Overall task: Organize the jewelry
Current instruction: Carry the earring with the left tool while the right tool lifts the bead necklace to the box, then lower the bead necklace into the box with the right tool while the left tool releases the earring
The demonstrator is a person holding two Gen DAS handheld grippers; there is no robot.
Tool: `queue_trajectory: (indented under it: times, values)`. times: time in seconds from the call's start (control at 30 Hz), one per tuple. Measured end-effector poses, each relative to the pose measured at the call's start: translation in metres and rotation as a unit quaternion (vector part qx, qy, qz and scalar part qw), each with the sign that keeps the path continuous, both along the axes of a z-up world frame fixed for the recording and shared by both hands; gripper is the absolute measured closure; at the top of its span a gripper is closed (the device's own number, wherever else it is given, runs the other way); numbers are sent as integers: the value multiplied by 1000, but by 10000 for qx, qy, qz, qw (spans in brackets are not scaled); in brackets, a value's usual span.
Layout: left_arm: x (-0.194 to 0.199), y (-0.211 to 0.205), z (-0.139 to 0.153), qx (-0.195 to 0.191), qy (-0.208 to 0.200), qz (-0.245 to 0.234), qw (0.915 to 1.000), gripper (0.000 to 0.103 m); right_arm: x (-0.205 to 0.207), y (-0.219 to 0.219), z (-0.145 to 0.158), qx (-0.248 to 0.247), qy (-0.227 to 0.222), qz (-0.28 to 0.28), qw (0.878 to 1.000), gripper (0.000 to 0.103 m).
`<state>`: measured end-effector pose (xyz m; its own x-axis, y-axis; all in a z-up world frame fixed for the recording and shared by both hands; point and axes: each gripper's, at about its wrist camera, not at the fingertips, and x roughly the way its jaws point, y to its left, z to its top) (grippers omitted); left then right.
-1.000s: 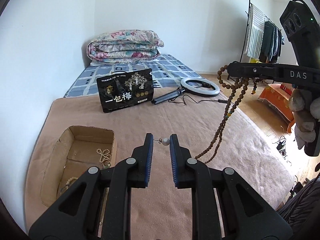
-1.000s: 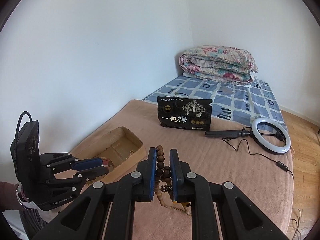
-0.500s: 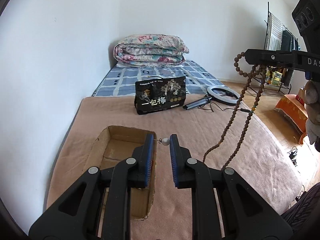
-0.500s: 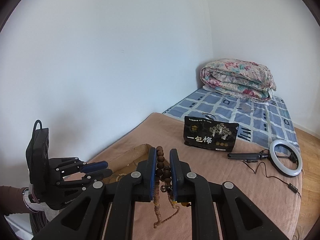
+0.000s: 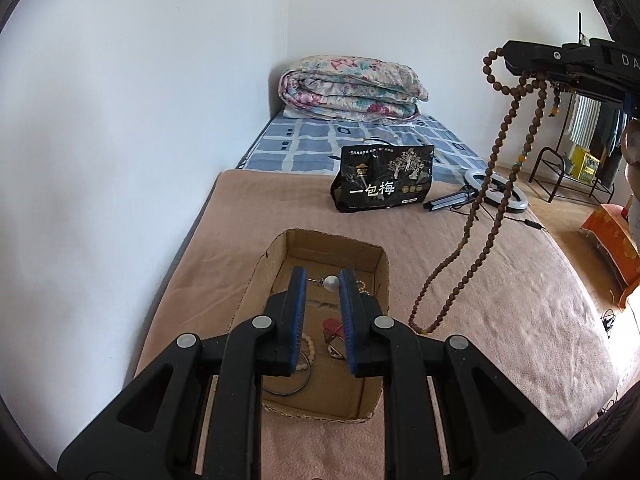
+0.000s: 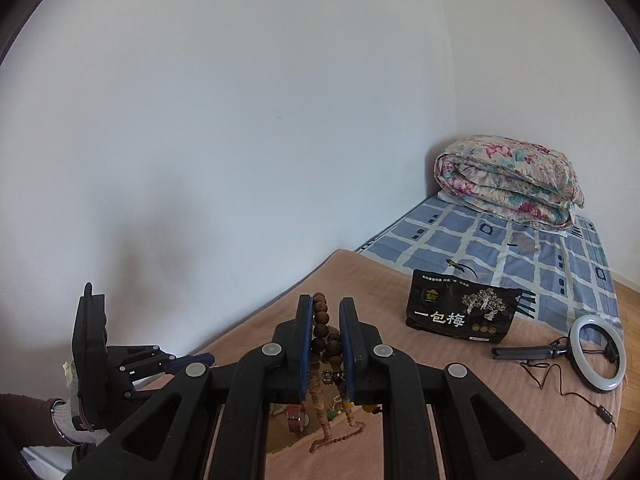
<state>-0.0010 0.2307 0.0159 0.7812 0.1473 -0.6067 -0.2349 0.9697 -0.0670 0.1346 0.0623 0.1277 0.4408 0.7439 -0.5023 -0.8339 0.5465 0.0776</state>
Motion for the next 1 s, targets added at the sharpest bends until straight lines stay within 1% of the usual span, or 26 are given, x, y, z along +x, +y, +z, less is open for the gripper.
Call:
queue_trajectory:
  times: [0.23, 0.4, 0.73, 1.0]
  values:
    - [-1, 17, -16, -71, 137, 158, 9998, 88, 7, 28, 2, -9, -32, 132, 9999, 92]
    - [1, 22, -27, -65, 237, 205, 9995, 88, 15, 44, -5, -84, -28, 147, 9999, 92]
    - [12, 26, -48, -68, 448, 147, 9989, 88, 37, 65, -30, -308, 87, 92, 9994, 92]
    - [22, 28, -66, -100, 636, 98, 9979, 88, 49, 76, -61, -472, 296, 82, 9984, 92]
